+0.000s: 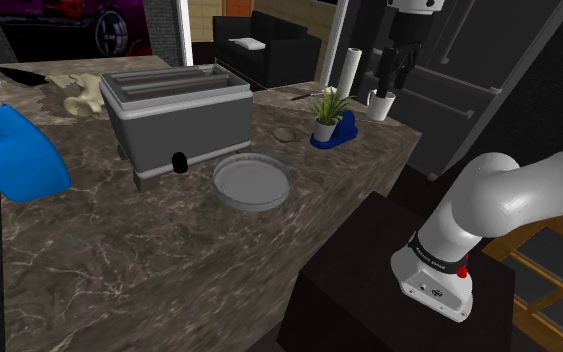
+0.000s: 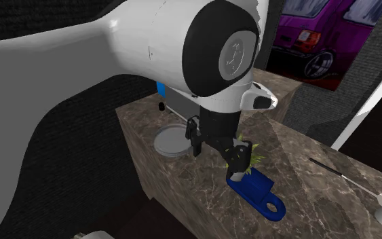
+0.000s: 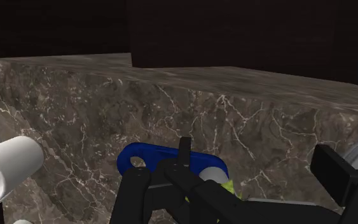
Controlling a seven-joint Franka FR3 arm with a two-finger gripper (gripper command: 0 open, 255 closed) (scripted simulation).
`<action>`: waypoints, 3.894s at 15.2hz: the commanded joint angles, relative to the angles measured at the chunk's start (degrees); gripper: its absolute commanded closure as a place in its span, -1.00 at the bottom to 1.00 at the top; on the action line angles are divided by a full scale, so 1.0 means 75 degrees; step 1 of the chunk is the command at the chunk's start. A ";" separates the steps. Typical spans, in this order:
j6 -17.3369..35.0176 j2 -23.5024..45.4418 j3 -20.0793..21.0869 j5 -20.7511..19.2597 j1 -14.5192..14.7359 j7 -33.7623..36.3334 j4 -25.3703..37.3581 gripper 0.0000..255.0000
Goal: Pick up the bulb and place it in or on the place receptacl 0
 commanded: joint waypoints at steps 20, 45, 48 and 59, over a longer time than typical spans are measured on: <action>0.1973 0.3595 0.2374 0.1069 0.0824 0.2508 0.1750 -1.00; 0.2363 0.9204 0.3633 -0.0814 0.2396 0.5168 0.6702 -1.00; 0.2628 0.9203 0.3625 -0.0821 0.2372 0.5180 0.6434 -1.00; 0.2627 0.9203 0.3625 -0.0821 0.2372 0.5179 0.6435 1.00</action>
